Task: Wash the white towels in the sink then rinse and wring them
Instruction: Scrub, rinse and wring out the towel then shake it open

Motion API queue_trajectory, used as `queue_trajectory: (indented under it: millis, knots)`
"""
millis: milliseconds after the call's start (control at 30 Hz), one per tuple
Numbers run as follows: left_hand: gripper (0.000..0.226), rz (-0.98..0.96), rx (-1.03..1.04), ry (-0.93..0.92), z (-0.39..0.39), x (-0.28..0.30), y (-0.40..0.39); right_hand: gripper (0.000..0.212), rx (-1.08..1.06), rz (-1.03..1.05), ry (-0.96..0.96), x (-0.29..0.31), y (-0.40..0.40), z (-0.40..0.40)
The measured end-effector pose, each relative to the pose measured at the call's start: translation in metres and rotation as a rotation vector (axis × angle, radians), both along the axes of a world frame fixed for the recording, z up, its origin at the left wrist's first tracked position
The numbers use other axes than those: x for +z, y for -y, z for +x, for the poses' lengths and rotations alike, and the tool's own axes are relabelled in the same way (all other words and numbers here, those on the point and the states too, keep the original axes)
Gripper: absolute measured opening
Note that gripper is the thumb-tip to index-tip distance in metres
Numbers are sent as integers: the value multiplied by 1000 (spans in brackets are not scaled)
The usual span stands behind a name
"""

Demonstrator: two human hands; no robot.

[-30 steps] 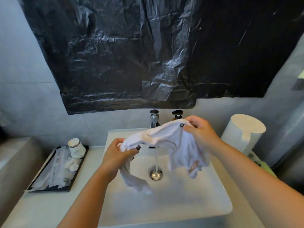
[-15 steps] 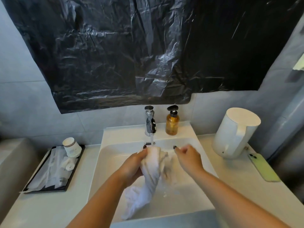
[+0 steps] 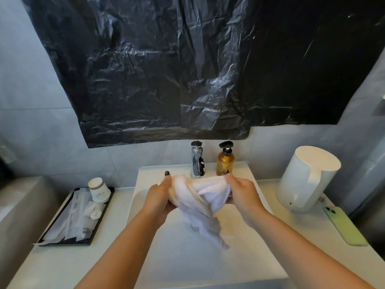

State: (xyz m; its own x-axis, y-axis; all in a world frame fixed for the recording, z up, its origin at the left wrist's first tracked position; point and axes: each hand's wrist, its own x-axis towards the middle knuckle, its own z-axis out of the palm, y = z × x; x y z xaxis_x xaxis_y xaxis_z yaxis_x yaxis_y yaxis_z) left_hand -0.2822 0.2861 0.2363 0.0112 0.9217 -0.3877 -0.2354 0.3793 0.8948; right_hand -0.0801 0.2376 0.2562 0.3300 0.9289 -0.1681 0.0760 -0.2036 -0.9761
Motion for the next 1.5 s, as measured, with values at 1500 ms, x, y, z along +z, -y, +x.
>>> queue_trajectory:
  millis: [1500]
  knots:
    - [29, -188, -275, -1151, -107, -61, 24, 32, 246, -605, 329, -144, 6, 13]
